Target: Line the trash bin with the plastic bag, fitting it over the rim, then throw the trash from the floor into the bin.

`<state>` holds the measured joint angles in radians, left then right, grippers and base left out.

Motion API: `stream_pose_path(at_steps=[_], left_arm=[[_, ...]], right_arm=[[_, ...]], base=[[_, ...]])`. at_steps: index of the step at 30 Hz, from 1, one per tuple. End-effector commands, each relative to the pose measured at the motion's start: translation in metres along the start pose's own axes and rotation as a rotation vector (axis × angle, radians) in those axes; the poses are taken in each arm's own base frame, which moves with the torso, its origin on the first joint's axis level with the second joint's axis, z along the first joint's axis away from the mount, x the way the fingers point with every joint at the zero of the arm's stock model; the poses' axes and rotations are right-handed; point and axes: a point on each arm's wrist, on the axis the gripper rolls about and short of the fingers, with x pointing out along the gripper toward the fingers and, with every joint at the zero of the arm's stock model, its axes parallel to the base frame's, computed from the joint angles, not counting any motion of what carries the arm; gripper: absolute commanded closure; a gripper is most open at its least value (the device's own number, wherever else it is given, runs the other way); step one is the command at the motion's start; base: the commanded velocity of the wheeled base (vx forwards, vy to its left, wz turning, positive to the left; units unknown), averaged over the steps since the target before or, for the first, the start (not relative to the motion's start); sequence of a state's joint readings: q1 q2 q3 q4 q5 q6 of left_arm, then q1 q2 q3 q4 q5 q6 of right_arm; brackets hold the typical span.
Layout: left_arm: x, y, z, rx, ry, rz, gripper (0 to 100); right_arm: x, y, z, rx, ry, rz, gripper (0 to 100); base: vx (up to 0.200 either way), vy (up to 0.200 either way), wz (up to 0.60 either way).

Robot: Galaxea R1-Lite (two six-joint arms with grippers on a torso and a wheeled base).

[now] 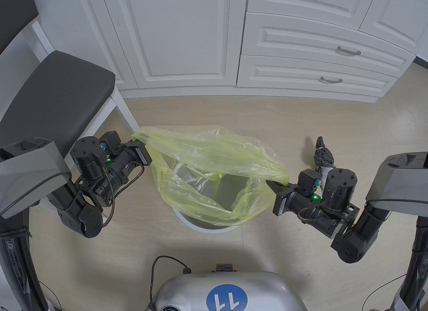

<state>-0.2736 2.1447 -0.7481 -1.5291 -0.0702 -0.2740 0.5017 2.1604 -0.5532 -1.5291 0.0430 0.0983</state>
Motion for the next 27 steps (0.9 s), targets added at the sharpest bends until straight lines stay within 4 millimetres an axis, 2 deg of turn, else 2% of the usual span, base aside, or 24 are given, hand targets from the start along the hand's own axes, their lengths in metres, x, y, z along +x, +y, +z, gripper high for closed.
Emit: stream_pose_path(at_steps=[1,4,7,11,12,14,15,17,18,19,20,25,27], left_arm=[[0.005,0.003,-0.013,-0.021,0.024,0.006,100],[0.004,0.000,-0.017,-0.030,0.047,0.000,100],[0.006,-0.004,-0.034,-0.035,0.112,-0.004,100],[0.001,-0.008,-0.042,-0.035,0.186,0.003,100],[0.000,-0.009,-0.039,-0.034,0.193,0.005,100],[-0.007,-0.014,-0.023,-0.031,0.186,0.002,100],[-0.013,-0.018,-0.007,-0.031,0.185,0.000,100],[-0.022,-0.022,0.010,-0.030,0.210,0.010,100],[-0.022,-0.022,0.010,-0.030,0.213,0.010,100],[-0.030,-0.025,0.025,-0.031,0.237,0.021,100],[-0.033,-0.026,0.032,-0.032,0.254,0.027,100],[-0.042,-0.030,0.047,-0.034,0.317,0.045,100],[-0.041,-0.029,0.044,-0.037,0.342,0.053,100]], right_arm=[[0.016,0.008,-0.020,0.024,0.009,0.008,100],[0.015,0.009,-0.020,0.023,0.009,0.008,100],[0.009,0.008,-0.020,0.015,0.022,0.002,100],[0.003,-0.001,-0.015,-0.039,0.044,-0.027,100],[0.001,-0.001,-0.012,-0.043,0.049,-0.030,100],[-0.006,-0.001,-0.002,-0.043,0.065,-0.033,100],[-0.012,0.001,0.008,-0.042,0.084,-0.033,100],[-0.020,0.003,0.021,-0.041,0.108,-0.033,100],[-0.021,0.003,0.022,-0.040,0.110,-0.035,100],[-0.027,0.006,0.032,-0.037,0.132,-0.030,100],[-0.031,0.008,0.036,-0.036,0.143,-0.025,100],[-0.034,0.015,0.036,-0.033,0.189,-0.007,100],[-0.033,0.016,0.033,-0.033,0.203,-0.006,100]], base=[[0.000,0.000,0.00],[0.000,0.000,0.00],[0.000,0.000,0.00],[0.000,0.000,0.00],[0.000,0.000,0.00],[0.000,0.000,0.00],[0.000,0.000,0.00],[0.000,0.000,0.00],[0.000,0.000,0.00],[0.000,0.000,0.00],[0.000,0.000,0.00],[0.000,0.000,0.00],[0.000,0.000,0.00]])
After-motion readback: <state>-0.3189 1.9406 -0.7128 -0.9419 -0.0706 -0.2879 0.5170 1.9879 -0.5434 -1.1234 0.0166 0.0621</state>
